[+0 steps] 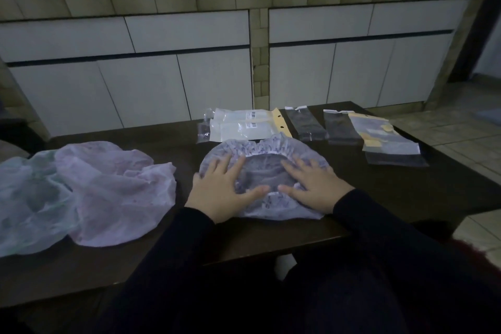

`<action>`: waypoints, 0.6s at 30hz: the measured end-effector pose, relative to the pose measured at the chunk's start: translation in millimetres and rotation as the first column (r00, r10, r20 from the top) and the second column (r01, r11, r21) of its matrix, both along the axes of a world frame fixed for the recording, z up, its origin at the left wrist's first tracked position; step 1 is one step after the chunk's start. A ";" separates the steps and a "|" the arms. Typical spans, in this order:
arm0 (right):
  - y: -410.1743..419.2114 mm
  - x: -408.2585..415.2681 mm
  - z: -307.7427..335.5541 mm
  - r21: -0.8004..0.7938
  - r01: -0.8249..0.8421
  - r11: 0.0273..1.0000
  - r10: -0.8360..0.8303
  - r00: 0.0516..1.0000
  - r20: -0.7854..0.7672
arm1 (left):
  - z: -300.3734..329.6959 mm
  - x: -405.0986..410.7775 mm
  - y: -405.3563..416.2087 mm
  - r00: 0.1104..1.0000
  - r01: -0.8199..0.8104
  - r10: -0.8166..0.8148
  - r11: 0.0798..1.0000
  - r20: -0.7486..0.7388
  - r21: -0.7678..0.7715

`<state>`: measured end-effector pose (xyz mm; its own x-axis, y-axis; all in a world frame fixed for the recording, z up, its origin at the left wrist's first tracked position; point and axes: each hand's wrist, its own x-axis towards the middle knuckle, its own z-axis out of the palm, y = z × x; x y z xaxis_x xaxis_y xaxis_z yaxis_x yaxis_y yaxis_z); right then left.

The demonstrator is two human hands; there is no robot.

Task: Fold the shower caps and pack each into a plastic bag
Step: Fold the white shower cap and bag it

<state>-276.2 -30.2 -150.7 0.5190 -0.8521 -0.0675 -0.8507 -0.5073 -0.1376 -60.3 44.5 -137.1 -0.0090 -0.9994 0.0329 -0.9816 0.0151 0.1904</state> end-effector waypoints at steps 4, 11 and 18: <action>4.3 -6.3 2.8 0.036 0.002 0.999 -0.007 0.990 0.142 | -12.3 8.1 -0.2 0.998 -0.007 0.011 0.998 -0.065 0.070; 24.0 -28.2 13.2 0.066 -0.211 0.975 0.134 0.801 0.583 | -16.8 16.4 8.9 0.873 0.102 -0.196 0.969 -0.447 -0.227; 17.5 -32.3 9.3 0.073 -0.217 0.973 0.138 0.809 0.571 | -13.4 30.0 16.8 0.817 0.215 -0.241 0.970 -0.524 -0.111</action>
<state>-308.4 -12.7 -141.5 0.6420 -0.7454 0.1792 -0.5033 -0.5861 -0.6349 -30.3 61.2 -150.6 -0.2050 -0.9682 0.1432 -0.6968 0.2472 0.6733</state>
